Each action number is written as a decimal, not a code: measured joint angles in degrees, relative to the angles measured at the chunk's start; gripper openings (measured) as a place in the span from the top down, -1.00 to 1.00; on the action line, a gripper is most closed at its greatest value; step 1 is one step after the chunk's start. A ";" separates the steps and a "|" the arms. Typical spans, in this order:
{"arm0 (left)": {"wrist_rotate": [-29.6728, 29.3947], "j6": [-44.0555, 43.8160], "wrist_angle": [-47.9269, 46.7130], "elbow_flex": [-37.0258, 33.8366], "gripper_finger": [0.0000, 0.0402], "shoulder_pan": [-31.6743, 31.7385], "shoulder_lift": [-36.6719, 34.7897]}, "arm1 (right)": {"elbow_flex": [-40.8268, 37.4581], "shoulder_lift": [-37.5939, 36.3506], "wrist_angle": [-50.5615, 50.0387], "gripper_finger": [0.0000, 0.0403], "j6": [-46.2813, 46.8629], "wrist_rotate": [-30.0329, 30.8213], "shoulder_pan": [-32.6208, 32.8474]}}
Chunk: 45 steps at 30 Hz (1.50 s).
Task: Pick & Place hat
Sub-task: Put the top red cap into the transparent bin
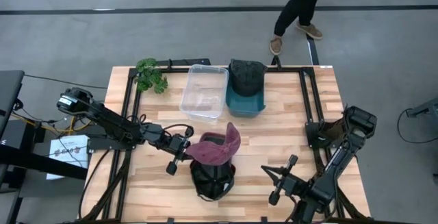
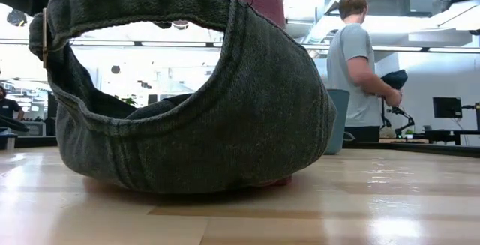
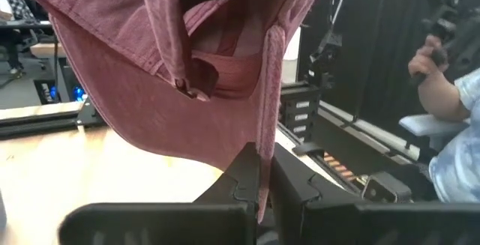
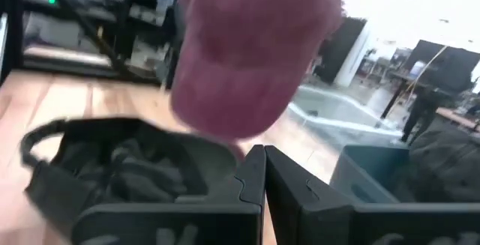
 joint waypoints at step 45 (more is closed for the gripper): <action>-21.92 -0.84 -27.25 0.85 0.93 -14.96 -14.19 | 0.09 0.07 53.56 1.00 -73.70 -44.66 -16.44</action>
